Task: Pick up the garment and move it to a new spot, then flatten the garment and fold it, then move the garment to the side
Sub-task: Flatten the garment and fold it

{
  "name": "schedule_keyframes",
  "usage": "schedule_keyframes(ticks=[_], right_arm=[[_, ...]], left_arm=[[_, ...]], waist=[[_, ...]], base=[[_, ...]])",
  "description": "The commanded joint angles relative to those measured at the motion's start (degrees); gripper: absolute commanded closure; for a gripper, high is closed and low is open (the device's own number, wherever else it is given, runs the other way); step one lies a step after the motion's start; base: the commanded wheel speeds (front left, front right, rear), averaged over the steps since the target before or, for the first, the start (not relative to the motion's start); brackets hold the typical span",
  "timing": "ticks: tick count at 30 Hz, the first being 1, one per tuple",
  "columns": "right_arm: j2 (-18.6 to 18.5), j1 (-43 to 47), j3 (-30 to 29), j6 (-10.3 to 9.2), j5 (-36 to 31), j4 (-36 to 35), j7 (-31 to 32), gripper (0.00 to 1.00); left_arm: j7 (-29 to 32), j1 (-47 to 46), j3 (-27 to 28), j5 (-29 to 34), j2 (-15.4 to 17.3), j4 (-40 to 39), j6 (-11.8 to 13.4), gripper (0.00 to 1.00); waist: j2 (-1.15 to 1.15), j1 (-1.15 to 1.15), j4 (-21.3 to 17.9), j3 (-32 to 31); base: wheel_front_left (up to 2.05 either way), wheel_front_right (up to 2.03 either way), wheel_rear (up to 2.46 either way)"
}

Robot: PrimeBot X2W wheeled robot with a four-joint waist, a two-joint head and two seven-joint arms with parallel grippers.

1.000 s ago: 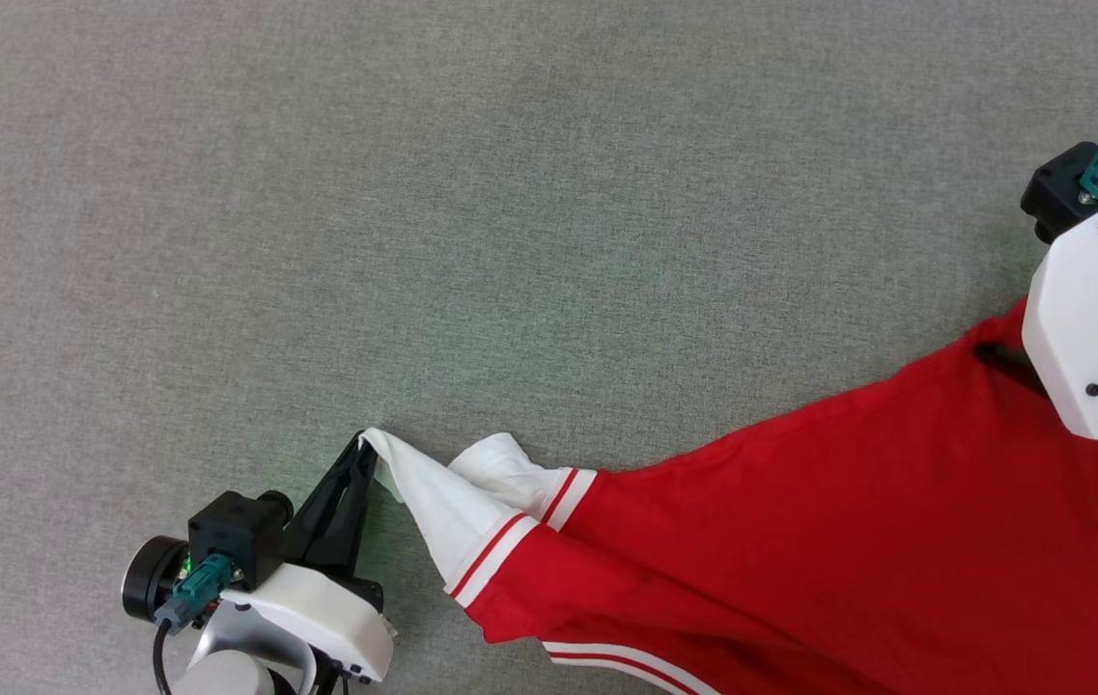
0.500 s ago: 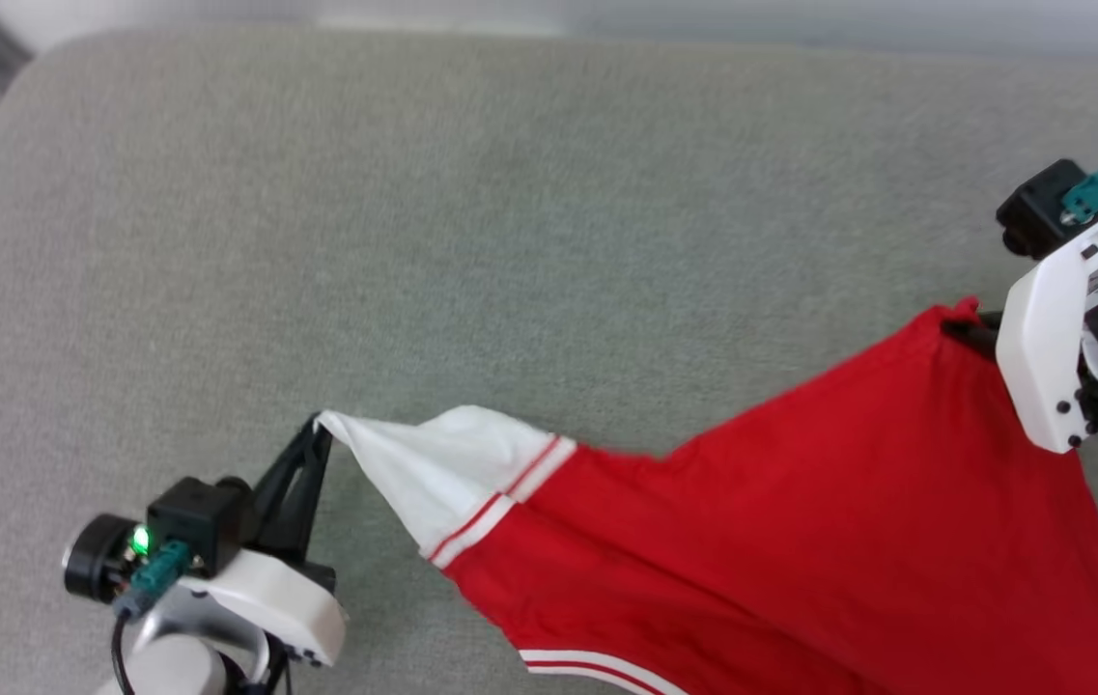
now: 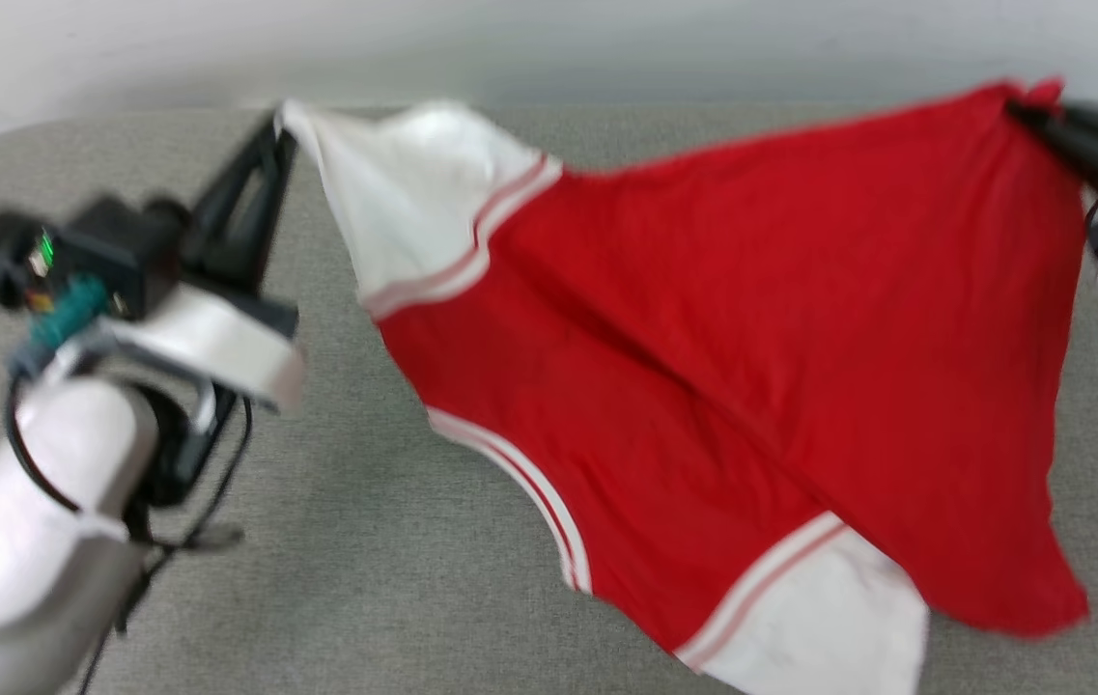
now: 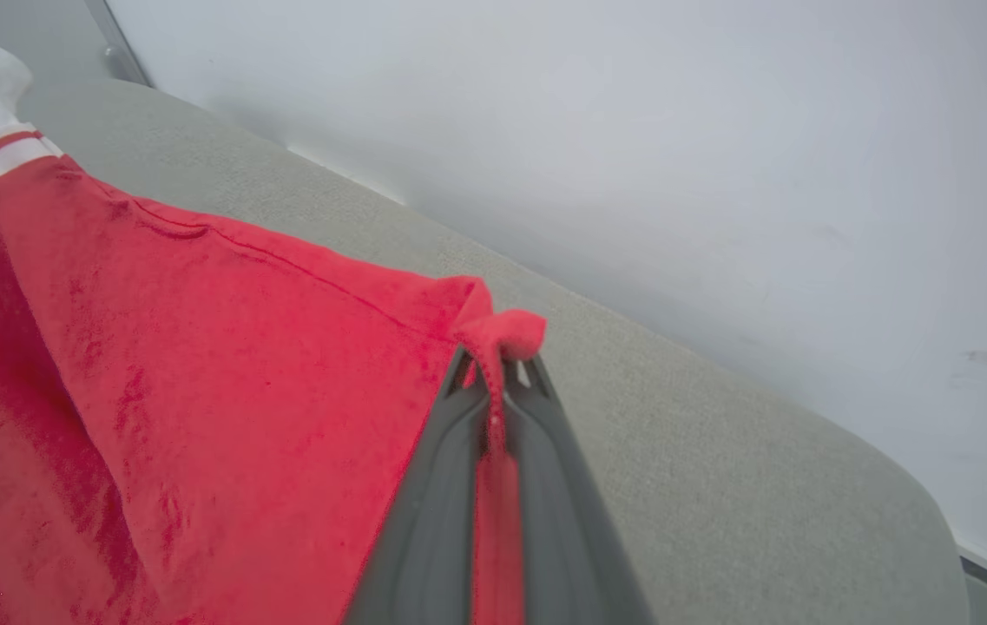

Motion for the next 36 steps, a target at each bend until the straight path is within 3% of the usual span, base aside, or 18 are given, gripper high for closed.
schedule_keyframes(ticks=[1, 8, 16, 23, 27, 36], right_arm=[[0.3, -2.5, -1.1, -0.04, -1.6, 0.2, -1.4, 1.00], [3.3, -12.0, -6.1, -0.04, -8.3, 2.9, -4.0, 1.00], [5.6, -27.1, -9.3, -0.04, -16.9, 6.8, -1.2, 1.00], [8.0, -39.0, -9.8, -0.04, -21.2, 10.8, -1.2, 1.00], [8.9, -43.2, -8.9, -0.04, -22.5, 12.9, -2.4, 1.00], [10.2, -44.5, -5.5, -0.04, -21.8, 17.6, -5.4, 1.00]], left_arm=[[1.2, -4.8, 0.4, 0.8, 0.3, 0.2, -1.0, 1.00], [5.9, -24.5, 0.3, 3.8, -0.5, 3.6, -6.1, 1.00], [9.0, -48.3, 0.3, 5.5, -5.6, 11.0, -11.3, 1.00], [8.0, -66.7, -0.2, 7.1, -8.3, 21.1, -14.5, 1.00], [6.6, -73.1, -0.8, 6.8, -8.7, 27.0, -15.3, 1.00], [2.4, -75.1, -3.9, 4.9, -9.1, 35.8, -15.8, 1.00]], waist=[[0.00, 0.00, -0.7, 1.3], [0.00, 0.00, -2.0, 6.3], [0.00, 0.00, -1.2, 12.6], [0.00, 0.00, -0.3, 16.9], [0.00, 0.00, 0.1, 18.7], [0.00, 0.00, 0.7, 22.1]], base=[[0.00, 0.00, 0.00], [0.00, 0.00, 0.00], [0.00, 0.00, 0.00], [0.00, 0.00, 0.00], [0.00, 0.00, 0.00], [0.00, 0.00, 0.00]])
